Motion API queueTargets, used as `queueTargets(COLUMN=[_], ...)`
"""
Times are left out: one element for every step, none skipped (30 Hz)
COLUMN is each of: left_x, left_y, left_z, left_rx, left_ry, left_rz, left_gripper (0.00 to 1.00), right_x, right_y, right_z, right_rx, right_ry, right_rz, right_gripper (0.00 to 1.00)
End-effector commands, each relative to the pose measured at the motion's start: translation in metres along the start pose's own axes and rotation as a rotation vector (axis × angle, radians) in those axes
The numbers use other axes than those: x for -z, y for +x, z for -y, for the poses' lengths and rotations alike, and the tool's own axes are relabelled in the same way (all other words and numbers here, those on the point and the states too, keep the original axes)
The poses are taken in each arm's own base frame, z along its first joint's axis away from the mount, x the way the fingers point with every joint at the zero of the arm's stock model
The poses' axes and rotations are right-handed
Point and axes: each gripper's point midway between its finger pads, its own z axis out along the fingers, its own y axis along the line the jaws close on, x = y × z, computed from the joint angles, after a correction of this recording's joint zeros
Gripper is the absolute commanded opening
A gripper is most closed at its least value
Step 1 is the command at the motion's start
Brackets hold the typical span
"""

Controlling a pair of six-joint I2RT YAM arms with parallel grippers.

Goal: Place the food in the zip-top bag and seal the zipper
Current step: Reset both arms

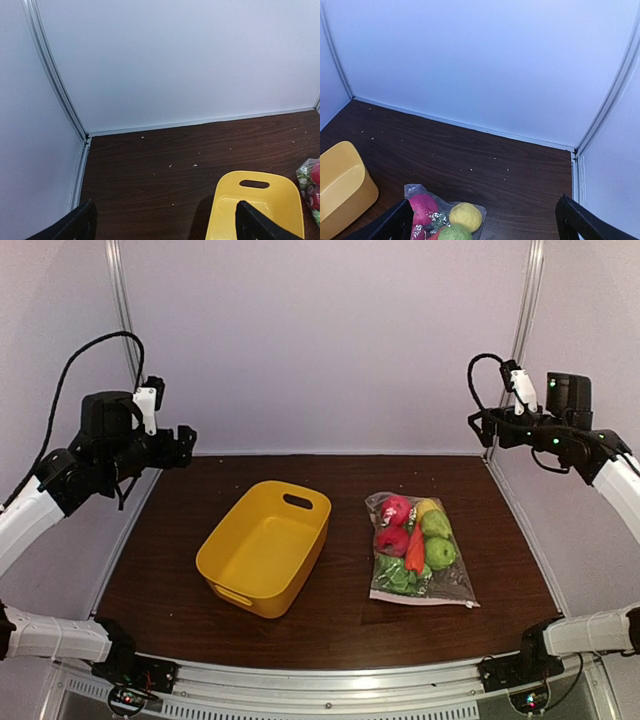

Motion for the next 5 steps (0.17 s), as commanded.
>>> queueTargets(left_x=[-0.031, -0.033, -0.033, -0.033, -0.032], left_y=[0.039, 0.044, 0.049, 0.055, 0.058], left_z=[-0.022, -0.022, -0.023, -0.024, -0.026], left_rx=[-0.051, -0.041, -0.032, -0.03, -0.027], left_ry=[-0.074, -0.074, -0.075, -0.074, -0.075], left_rz=[-0.064, -0.051, -0.035, -0.022, -0.008], left_gripper=[0.98, 0.98, 0.98, 0.98, 0.98], right_x=[-0.016, -0.018, -0.019, -0.019, -0.019], right_y=[0.021, 0.027, 0.032, 0.036, 0.038], right_z=[0.052, 0.055, 0.055, 0.054, 0.053], right_rx=[-0.149, -0.144, -0.136, -0.131, -0.133], right_ry=[0.294, 0.311, 0.311, 0.308, 0.302], right_rz=[-0.032, -0.023, -0.014, -0.006, 0.001], right_gripper=[1.0, 0.99, 1.0, 1.0, 1.0])
